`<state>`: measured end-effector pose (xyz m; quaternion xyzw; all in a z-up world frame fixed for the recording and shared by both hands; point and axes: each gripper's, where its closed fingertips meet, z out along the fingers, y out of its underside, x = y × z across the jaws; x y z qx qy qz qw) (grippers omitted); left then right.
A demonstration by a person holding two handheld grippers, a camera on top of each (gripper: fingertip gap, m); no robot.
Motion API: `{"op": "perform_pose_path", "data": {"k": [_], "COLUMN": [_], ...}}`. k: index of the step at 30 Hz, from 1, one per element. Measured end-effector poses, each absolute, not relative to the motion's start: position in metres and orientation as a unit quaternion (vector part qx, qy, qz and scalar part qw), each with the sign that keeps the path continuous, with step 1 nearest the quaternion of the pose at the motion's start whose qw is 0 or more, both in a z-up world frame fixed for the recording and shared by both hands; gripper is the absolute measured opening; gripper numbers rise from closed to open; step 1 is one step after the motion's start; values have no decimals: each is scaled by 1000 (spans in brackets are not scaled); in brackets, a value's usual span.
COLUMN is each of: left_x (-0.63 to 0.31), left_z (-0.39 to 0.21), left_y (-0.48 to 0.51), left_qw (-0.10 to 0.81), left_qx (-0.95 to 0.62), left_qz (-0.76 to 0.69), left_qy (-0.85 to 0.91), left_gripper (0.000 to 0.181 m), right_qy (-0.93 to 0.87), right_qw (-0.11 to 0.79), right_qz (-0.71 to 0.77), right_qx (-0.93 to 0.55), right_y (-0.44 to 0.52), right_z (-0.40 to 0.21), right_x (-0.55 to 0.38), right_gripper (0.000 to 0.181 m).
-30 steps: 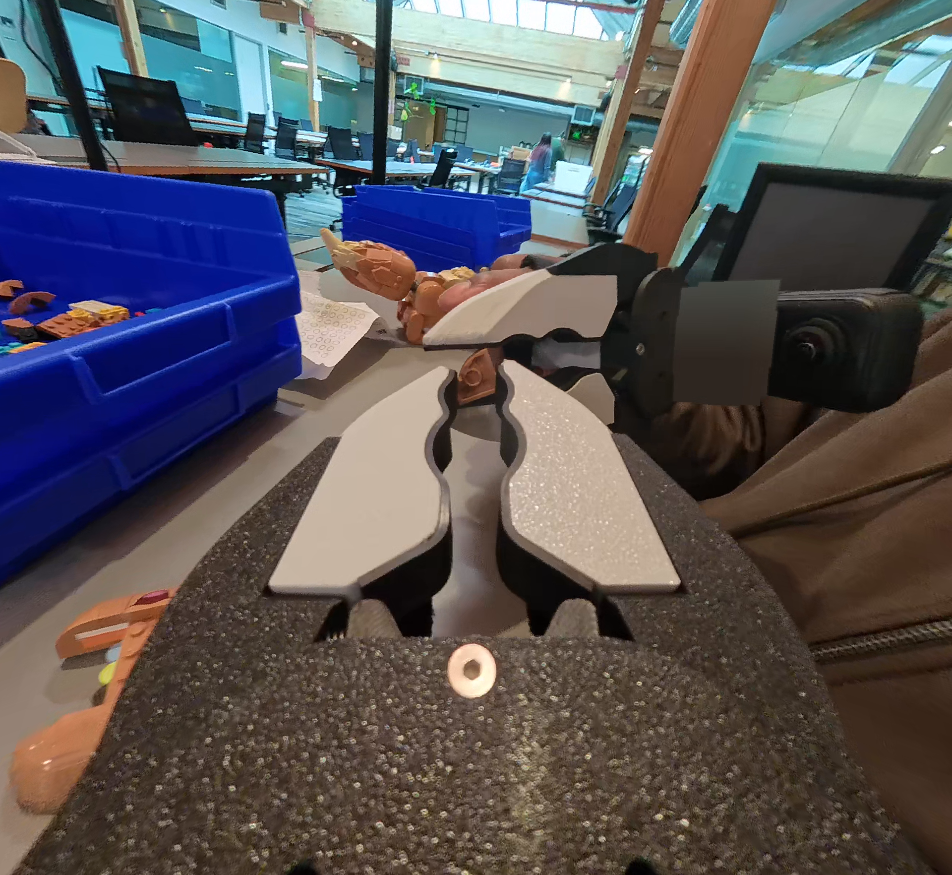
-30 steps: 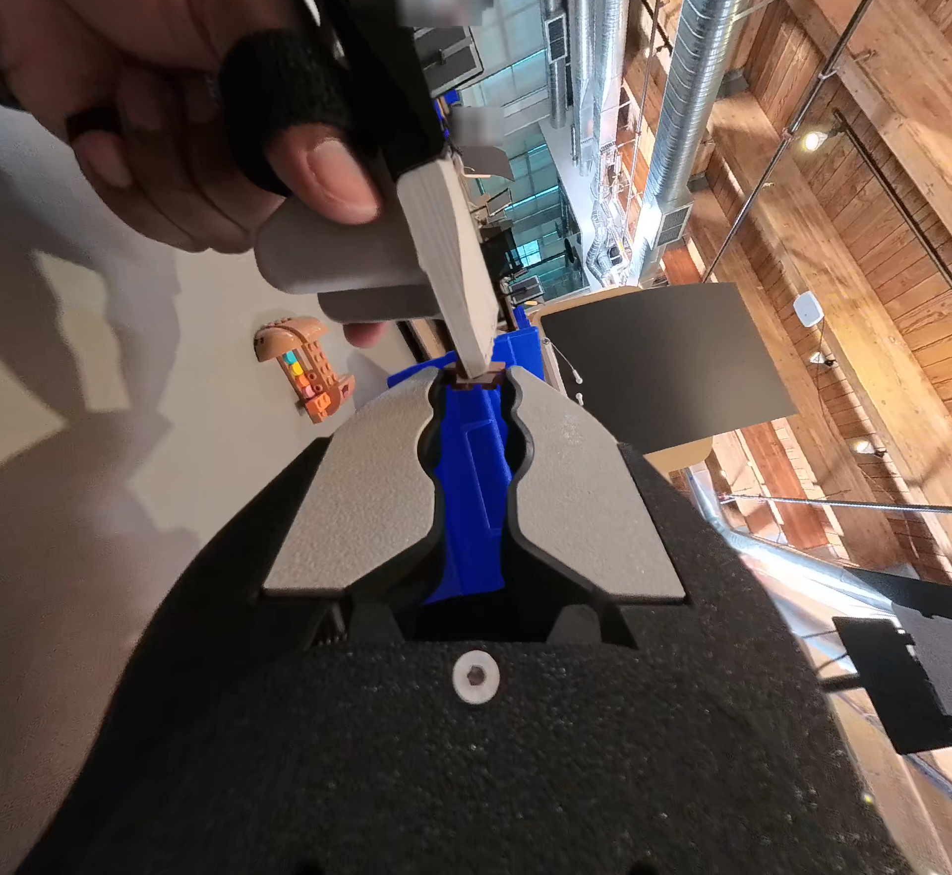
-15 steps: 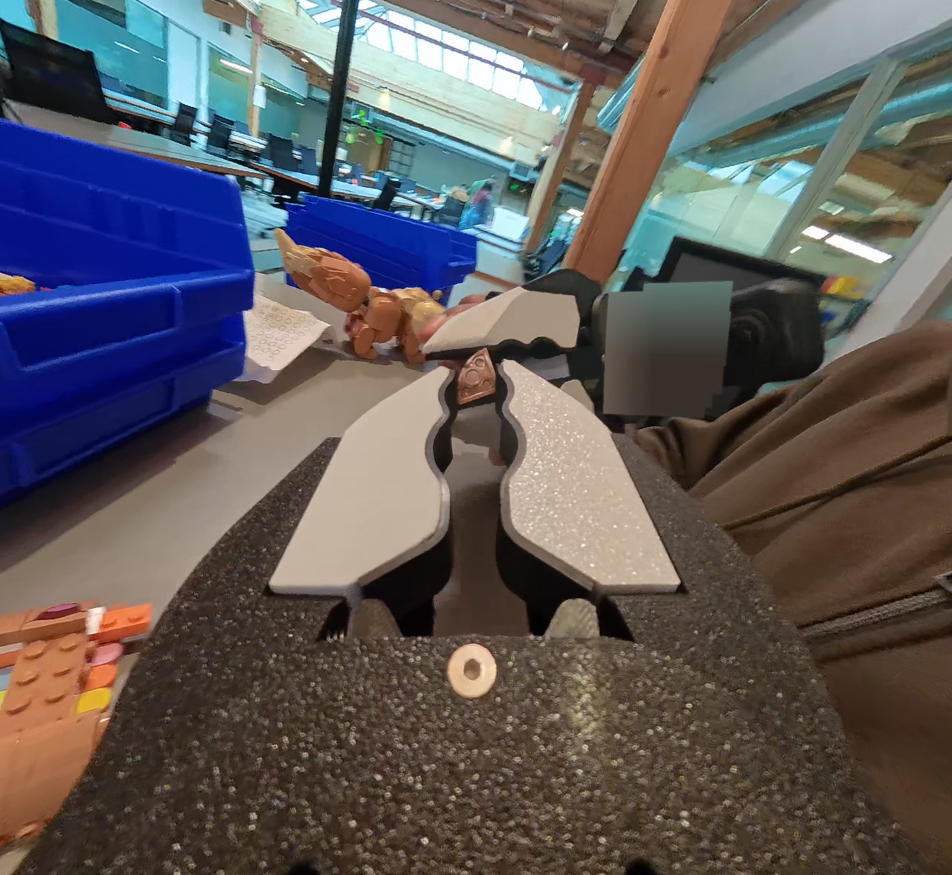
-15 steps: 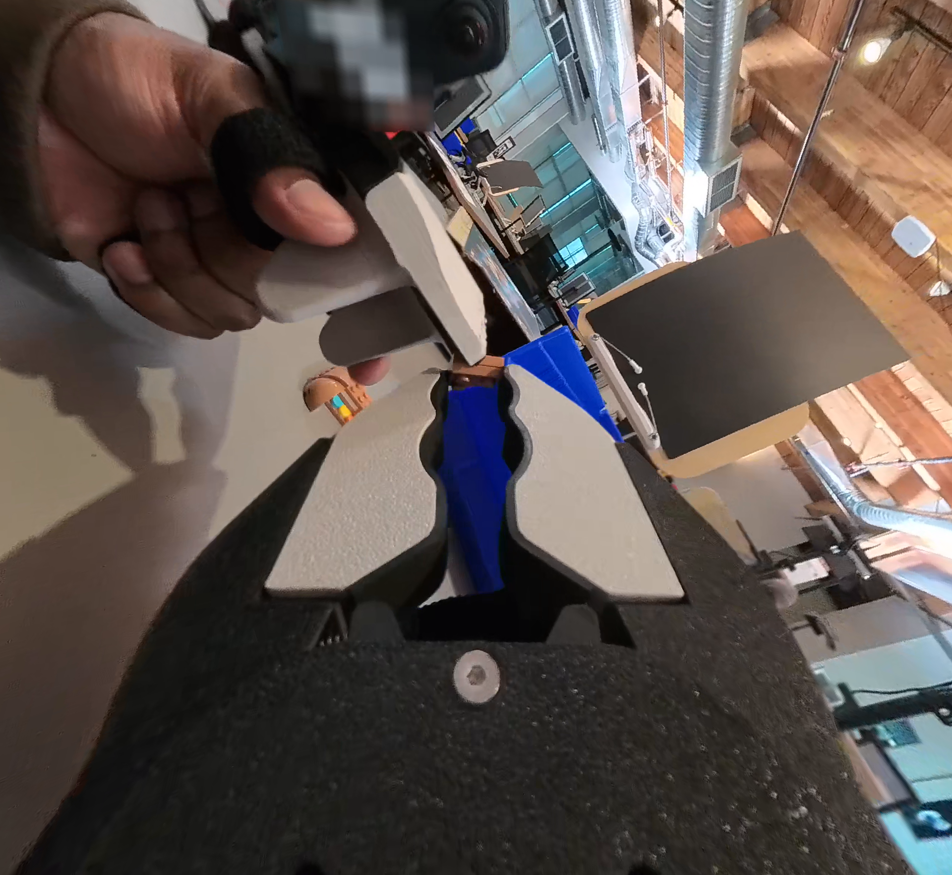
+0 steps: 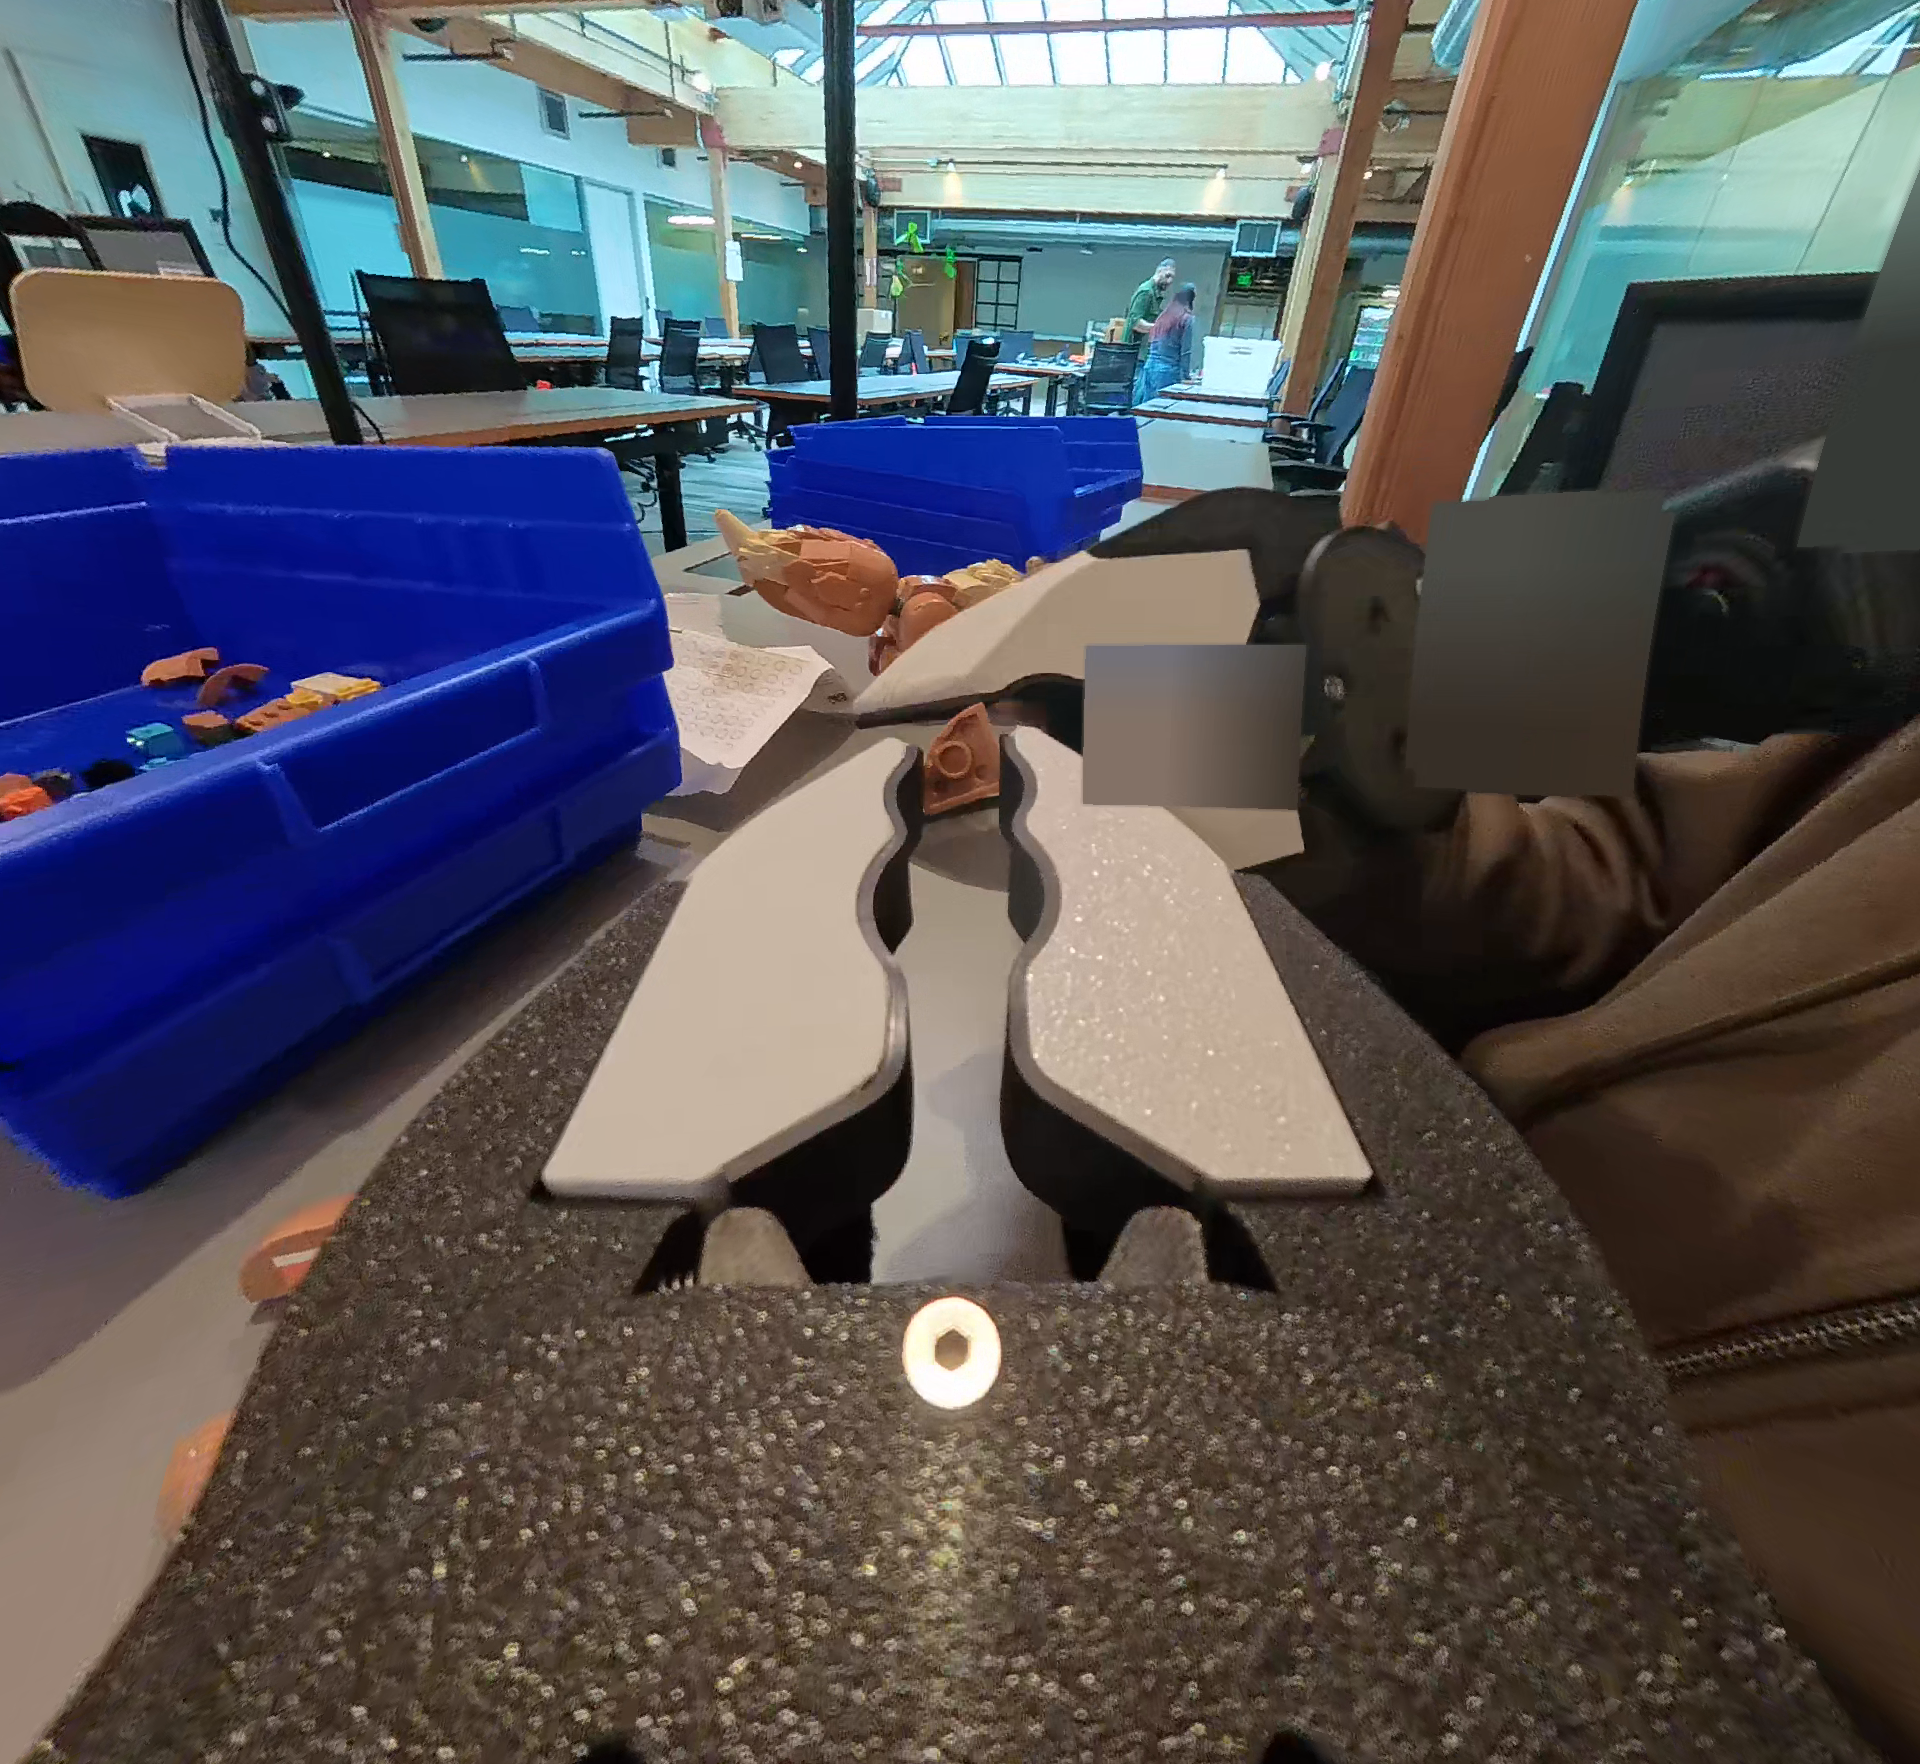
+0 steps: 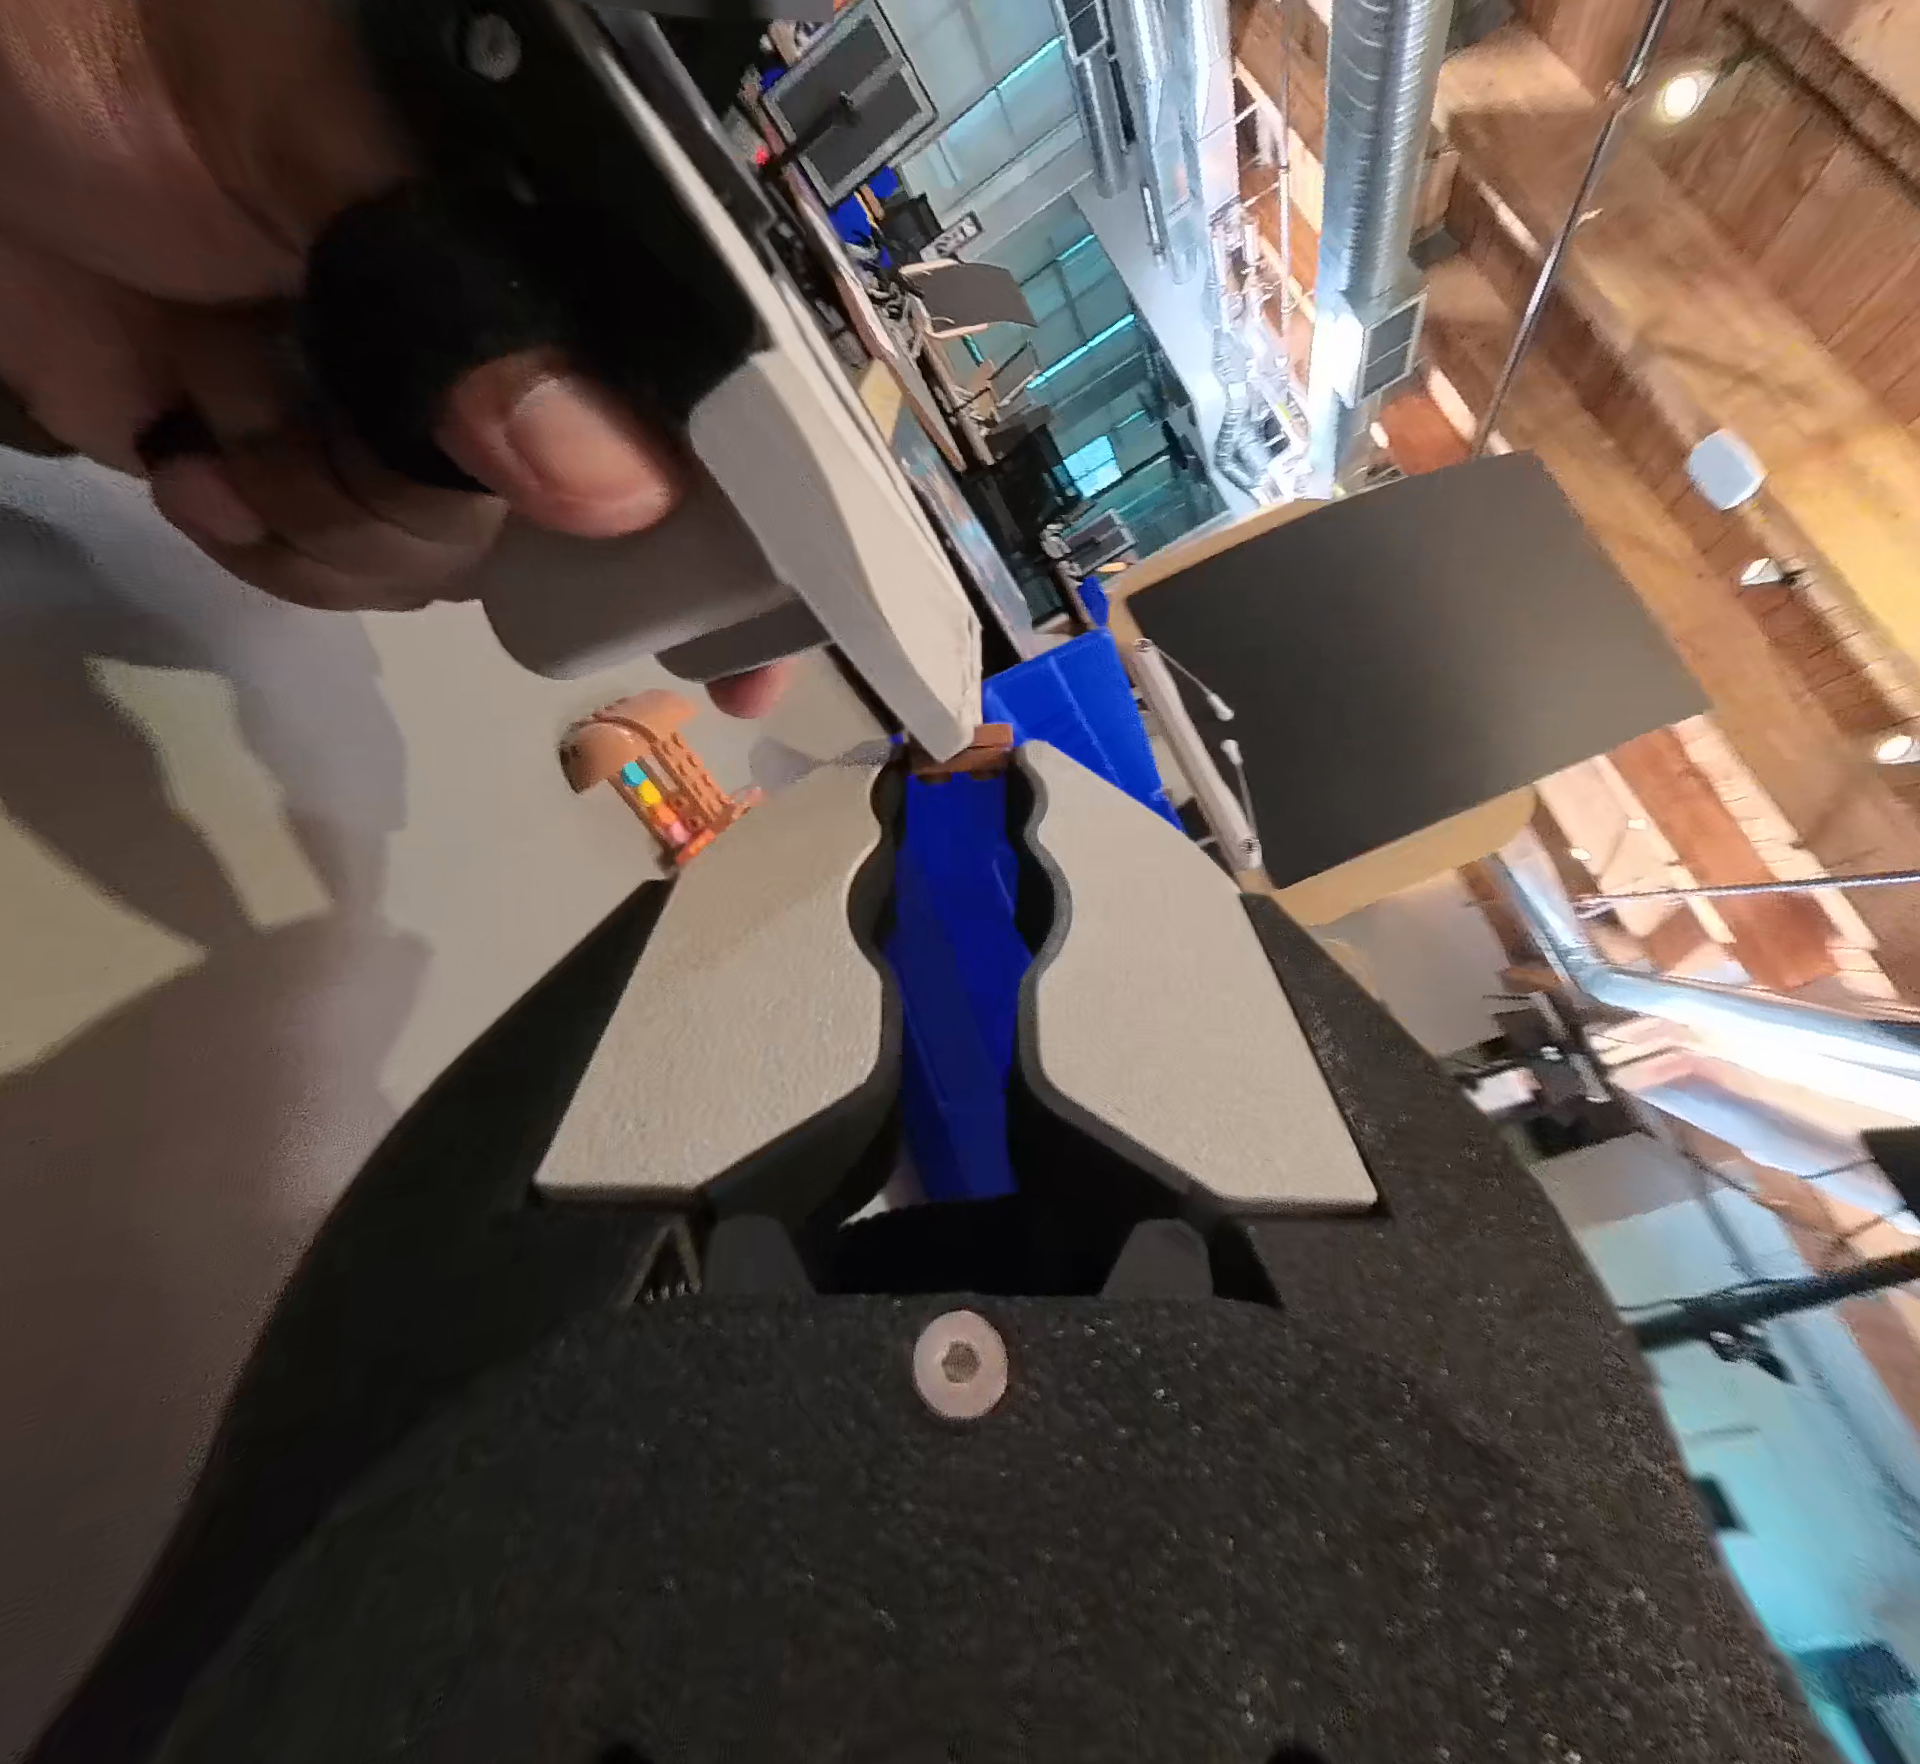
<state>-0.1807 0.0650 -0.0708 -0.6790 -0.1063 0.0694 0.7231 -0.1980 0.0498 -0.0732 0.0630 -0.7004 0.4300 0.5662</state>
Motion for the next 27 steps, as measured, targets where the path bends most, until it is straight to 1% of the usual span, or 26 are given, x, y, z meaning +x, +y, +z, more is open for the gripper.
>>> {"op": "perform_pose_path", "data": {"k": [4, 10, 12, 14, 19, 22, 27], "left_x": [-183, -183, -183, -182, -178, -176, -176], "left_z": [-71, -74, -76, -75, -70, -68, -73], "left_y": [64, 66, 68, 69, 69, 70, 72], "left_qw": [718, 707, 703, 701, 712, 721, 733], "left_qx": [-681, -689, -692, -692, -679, -672, -666], "left_qz": [96, 123, 134, 144, 156, 141, 70], "left_qy": [-106, -101, -98, -95, -89, -91, -120], "left_gripper": [13, 13, 13, 13, 14, 14, 14], "right_qy": [-687, -683, -682, -682, -679, -678, -685], "right_qw": [603, 617, 623, 629, 628, 632, 620], "right_qz": [400, 385, 377, 366, 373, 371, 381], "right_qx": [69, 69, 71, 73, 69, 63, 23], "right_y": [51, 51, 51, 51, 53, 54, 57], "right_z": [-74, -74, -75, -77, -72, -70, -76], "right_x": [-202, -205, -206, -207, -204, -202, -202], "right_gripper": [20, 25, 25, 19, 18, 17, 17]}}
